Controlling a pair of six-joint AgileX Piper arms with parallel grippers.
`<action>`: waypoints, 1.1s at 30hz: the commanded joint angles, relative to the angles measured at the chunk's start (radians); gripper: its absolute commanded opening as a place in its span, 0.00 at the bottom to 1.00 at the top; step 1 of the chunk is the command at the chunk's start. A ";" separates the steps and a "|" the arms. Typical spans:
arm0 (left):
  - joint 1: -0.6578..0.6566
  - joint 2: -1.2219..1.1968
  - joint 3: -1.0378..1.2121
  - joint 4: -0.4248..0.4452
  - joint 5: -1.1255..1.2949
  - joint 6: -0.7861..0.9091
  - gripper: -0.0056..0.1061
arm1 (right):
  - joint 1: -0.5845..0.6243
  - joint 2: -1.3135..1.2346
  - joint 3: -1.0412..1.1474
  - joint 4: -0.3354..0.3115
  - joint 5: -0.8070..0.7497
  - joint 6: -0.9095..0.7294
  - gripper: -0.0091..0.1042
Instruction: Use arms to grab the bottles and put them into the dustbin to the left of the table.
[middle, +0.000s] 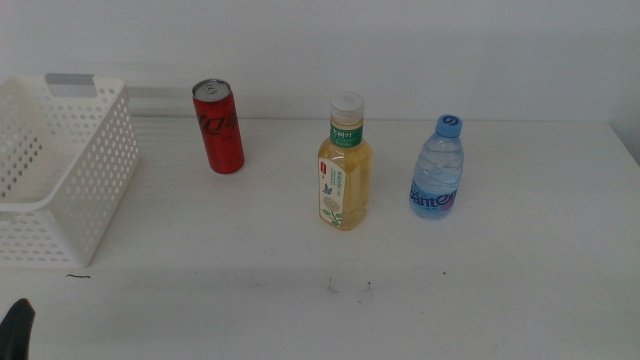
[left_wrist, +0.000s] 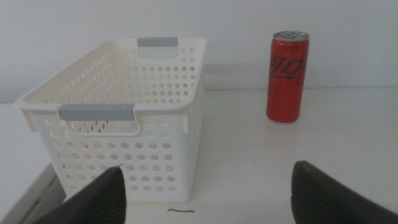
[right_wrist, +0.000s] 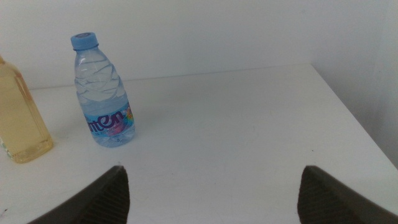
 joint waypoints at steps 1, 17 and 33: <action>0.001 -0.004 0.000 -0.003 -0.017 0.000 0.84 | -0.001 -0.005 0.004 -0.012 -0.009 -0.008 0.89; -0.169 1.297 0.000 0.021 -1.399 -0.058 0.84 | -0.001 -0.005 0.004 -0.012 -0.009 -0.008 0.89; -0.169 1.530 -0.035 0.075 -1.426 -0.079 0.84 | -0.001 -0.005 0.004 -0.012 -0.013 -0.008 0.89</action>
